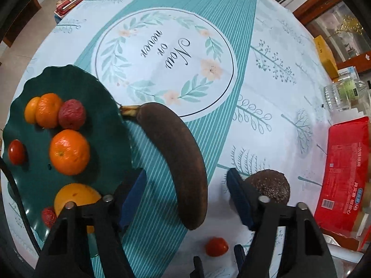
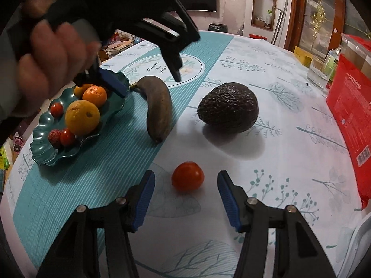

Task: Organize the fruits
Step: 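Grasp the dark banana with the left gripper while the right gripper grasps the last tomato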

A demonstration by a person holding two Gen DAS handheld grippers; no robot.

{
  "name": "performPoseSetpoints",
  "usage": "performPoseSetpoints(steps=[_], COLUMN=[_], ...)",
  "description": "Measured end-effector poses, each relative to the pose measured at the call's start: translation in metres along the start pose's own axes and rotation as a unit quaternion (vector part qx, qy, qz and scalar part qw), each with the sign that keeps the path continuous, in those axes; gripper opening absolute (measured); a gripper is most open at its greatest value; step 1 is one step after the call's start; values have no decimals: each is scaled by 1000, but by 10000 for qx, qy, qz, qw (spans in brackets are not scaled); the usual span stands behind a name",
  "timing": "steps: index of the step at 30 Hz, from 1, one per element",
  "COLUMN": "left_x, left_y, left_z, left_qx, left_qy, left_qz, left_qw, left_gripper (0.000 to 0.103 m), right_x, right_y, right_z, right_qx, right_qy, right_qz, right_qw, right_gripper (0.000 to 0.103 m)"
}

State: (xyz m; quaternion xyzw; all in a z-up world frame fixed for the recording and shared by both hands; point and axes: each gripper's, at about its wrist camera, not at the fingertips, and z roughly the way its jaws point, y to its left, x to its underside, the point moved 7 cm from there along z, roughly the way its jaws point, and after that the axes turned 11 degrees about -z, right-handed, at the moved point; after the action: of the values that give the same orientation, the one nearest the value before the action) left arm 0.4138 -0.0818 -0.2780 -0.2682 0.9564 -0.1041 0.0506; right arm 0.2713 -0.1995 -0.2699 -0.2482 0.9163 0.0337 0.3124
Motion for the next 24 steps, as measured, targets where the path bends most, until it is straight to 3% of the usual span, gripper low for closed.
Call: performPoseSetpoints(steps=[5, 10, 17, 19, 21, 24], left_x=[-4, -4, -8, -9, -10, -13], left_y=[-3, -6, -16, -17, -15, -11], left_z=[12, 27, 31, 30, 29, 28], left_qx=[-32, -115, -282, -329, -379, -243], left_qy=[61, 114, -156, -226, -272, -251], left_qz=[-13, -21, 135, 131, 98, -2], left_qw=[10000, 9999, 9994, 9991, 9989, 9994], left_gripper=[63, 62, 56, 51, 40, 37], right_x=[3, 5, 4, 3, 2, 1], right_y=[0, 4, 5, 5, 4, 4], right_z=[8, 12, 11, 12, 12, 13], right_qx=[-83, -104, -66, -58, -54, -86], right_qy=[155, 187, 144, 121, 101, 83], right_qz=[5, -108, -70, -34, -18, 3], right_qw=[9998, 9997, 9999, 9999, 9999, 9999], right_gripper=[41, 36, 31, 30, 30, 30])
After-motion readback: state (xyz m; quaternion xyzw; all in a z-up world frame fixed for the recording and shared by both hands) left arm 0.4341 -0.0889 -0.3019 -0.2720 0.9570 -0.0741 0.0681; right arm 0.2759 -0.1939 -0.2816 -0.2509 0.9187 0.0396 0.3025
